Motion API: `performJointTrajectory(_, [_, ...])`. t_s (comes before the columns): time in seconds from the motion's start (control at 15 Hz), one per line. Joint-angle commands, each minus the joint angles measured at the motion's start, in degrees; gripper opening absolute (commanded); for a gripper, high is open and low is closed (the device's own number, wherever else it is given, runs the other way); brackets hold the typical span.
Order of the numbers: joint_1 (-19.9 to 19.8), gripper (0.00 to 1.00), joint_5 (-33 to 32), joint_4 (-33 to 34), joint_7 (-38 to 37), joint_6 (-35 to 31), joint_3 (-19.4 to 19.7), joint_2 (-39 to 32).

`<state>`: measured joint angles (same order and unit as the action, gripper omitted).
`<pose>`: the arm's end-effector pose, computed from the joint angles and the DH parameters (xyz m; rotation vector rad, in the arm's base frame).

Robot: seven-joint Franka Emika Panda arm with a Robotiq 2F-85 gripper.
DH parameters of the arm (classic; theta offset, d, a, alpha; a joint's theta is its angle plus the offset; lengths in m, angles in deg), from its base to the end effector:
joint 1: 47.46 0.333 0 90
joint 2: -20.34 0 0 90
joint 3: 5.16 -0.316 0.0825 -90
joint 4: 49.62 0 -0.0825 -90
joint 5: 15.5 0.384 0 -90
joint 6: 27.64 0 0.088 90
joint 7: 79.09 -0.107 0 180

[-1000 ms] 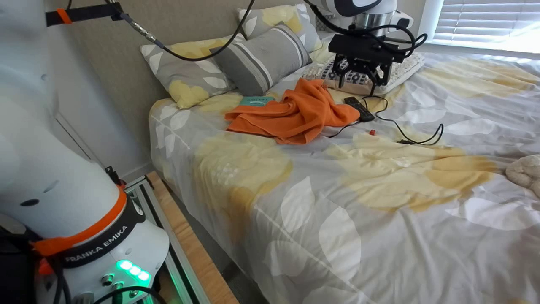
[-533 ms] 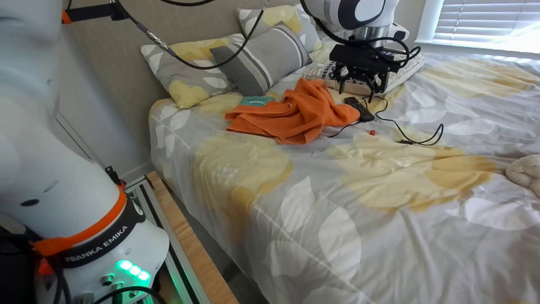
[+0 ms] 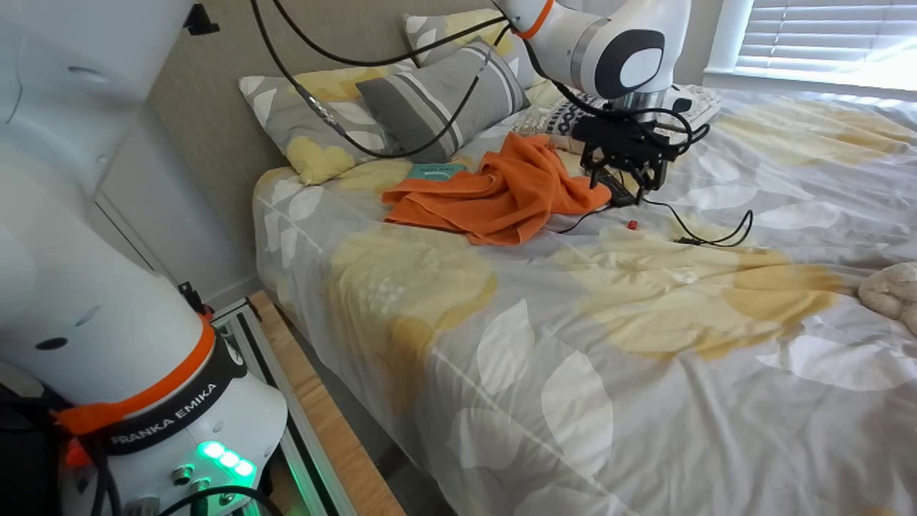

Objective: Pick up the orange dice on the bed and drop it on the bed

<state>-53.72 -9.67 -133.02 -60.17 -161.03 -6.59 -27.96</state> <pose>0.7209 -0.0624 0.1836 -3.0445 -0.2570 -0.0733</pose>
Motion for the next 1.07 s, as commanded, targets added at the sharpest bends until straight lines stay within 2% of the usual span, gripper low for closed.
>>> performJointTrajectory(0.0, [0.51, 1.0, -2.63, 8.6, -2.84, -0.22, 0.46, -7.23])
performJointTrajectory(0.67, [0.38, 1.0, -4.39, 22.88, -4.13, -1.12, 0.88, -19.1])
performJointTrajectory(0.8, [0.7, 0.88, -5.04, 25.12, -4.13, -1.08, 1.11, -20.91])
performJointTrajectory(0.87, [0.76, 0.77, -5.22, 26.22, -4.16, -1.0, 1.13, -21.71])
performJointTrajectory(0.93, [0.82, 0.78, -5.35, 27.31, -4.33, -0.78, 1.15, -22.54])
performJointTrajectory(1.0, [0.96, 0.72, -5.68, 28.42, -4.51, -0.69, 1.35, -23.36])
